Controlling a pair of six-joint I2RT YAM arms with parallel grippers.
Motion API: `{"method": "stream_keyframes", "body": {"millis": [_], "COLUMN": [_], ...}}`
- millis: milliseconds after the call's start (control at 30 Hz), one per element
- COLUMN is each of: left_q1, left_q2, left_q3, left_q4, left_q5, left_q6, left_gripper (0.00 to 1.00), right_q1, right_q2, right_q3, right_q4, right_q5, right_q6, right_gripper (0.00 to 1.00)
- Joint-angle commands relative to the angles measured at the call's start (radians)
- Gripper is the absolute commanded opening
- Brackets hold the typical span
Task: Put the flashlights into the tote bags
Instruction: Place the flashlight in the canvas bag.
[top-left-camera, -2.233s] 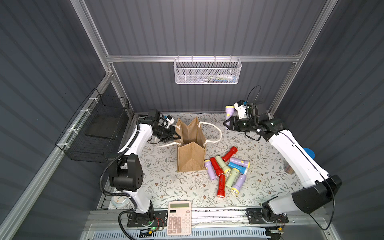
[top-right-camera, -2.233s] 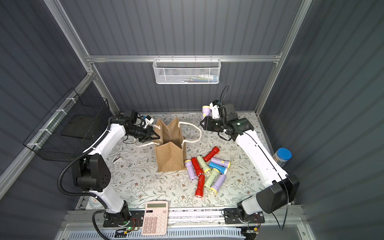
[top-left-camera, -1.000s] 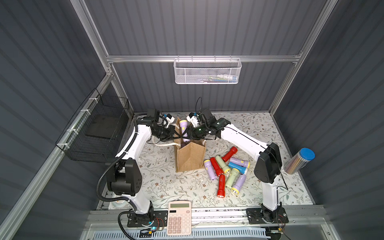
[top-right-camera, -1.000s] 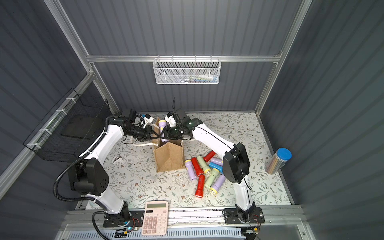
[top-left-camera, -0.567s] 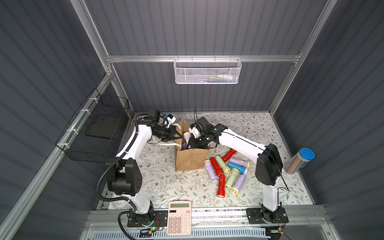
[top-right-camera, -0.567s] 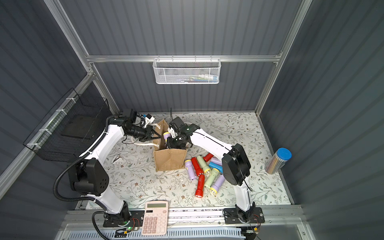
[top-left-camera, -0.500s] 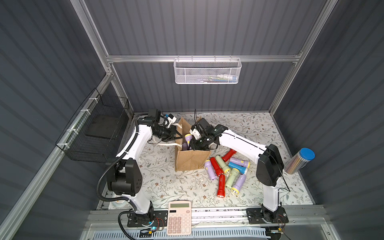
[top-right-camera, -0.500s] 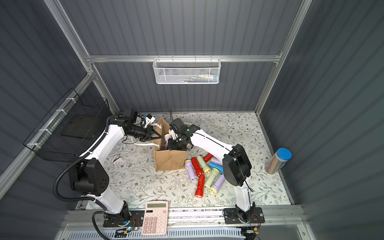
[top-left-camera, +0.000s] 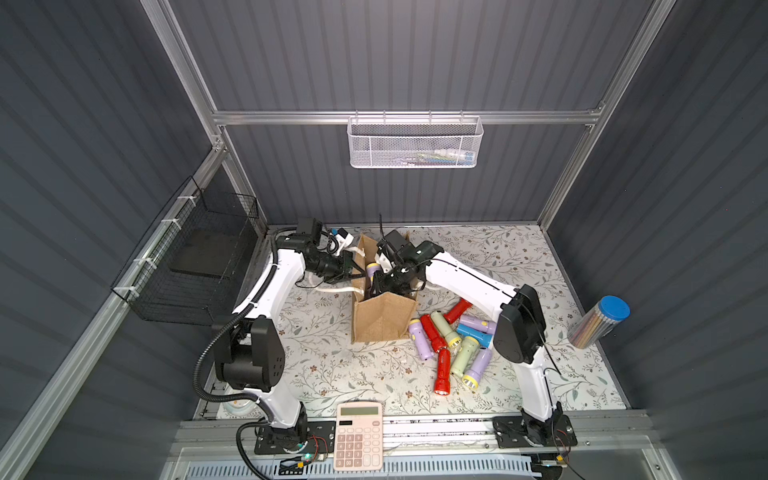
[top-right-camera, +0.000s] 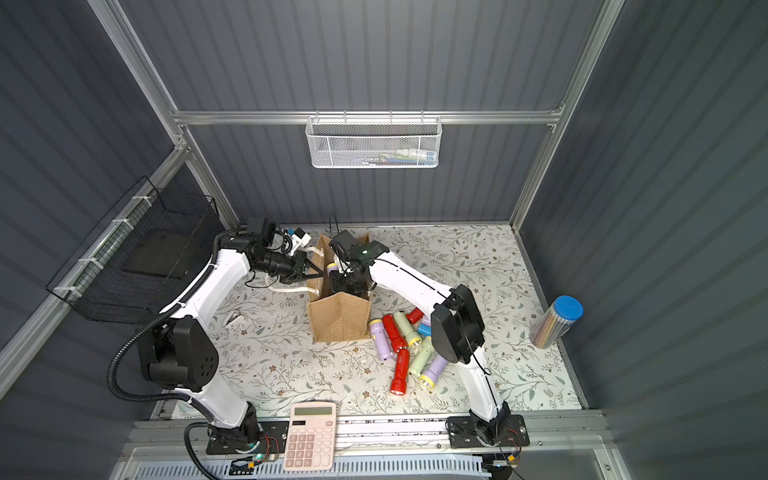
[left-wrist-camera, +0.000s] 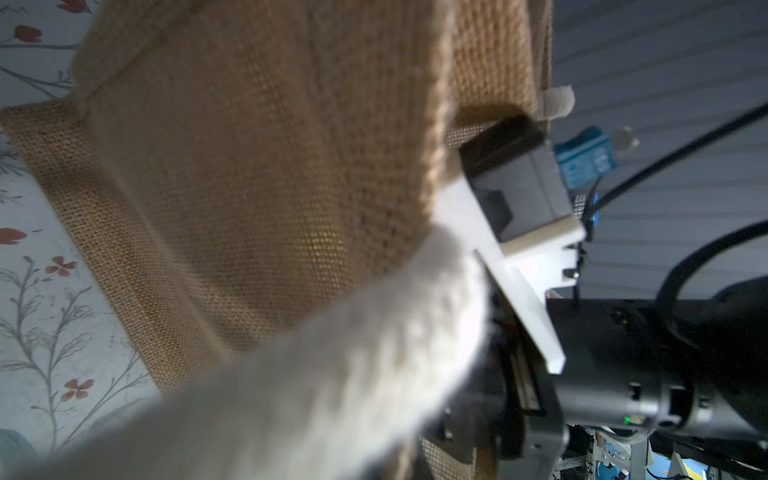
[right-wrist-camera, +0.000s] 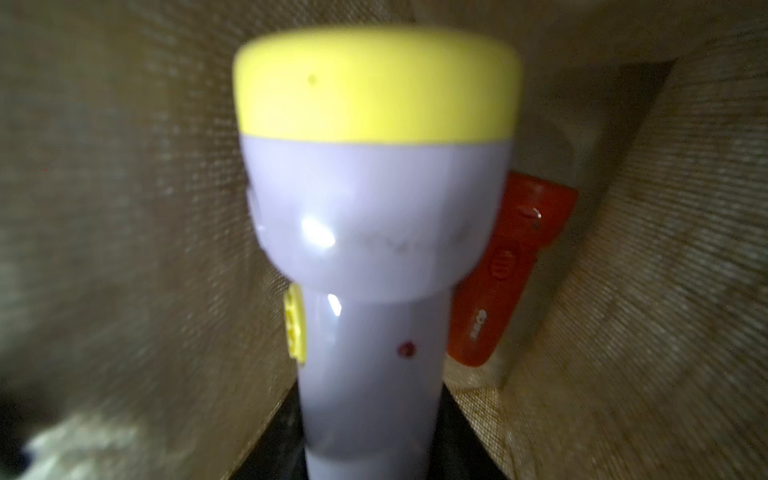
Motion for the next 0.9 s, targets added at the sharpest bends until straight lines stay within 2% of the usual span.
{"method": "stream_keyframes", "body": {"millis": [0,400,767,867], "left_q1": [-0.011,-0.013,-0.013,-0.014], "left_q2": [0.012,0.040,0.042,0.042], "left_q3": [-0.003,-0.004,0.003,0.007], "left_q4": [-0.033,-0.030,-0.030,-0.031], "left_q5": [0.016,0.023,0.017,0.013], "left_q6": [0.021,0.016,0.012,0.013], "left_gripper": [0.00,0.00,0.00,0.00], "right_q1": [-0.004,-0.007,-0.006,-0.006], "right_q2": [0.059,0.147,0.229,0.231], "right_q3": [0.045,0.079,0.090,0.083], "right_q4": [-0.060,-0.065,-0.094,-0.095], "right_q5": [-0.013,-0.010,0.022,0.032], "right_q6": [0.016,0.043,0.049,0.049], "right_gripper": [0.20,0.20,0.27,0.36]}}
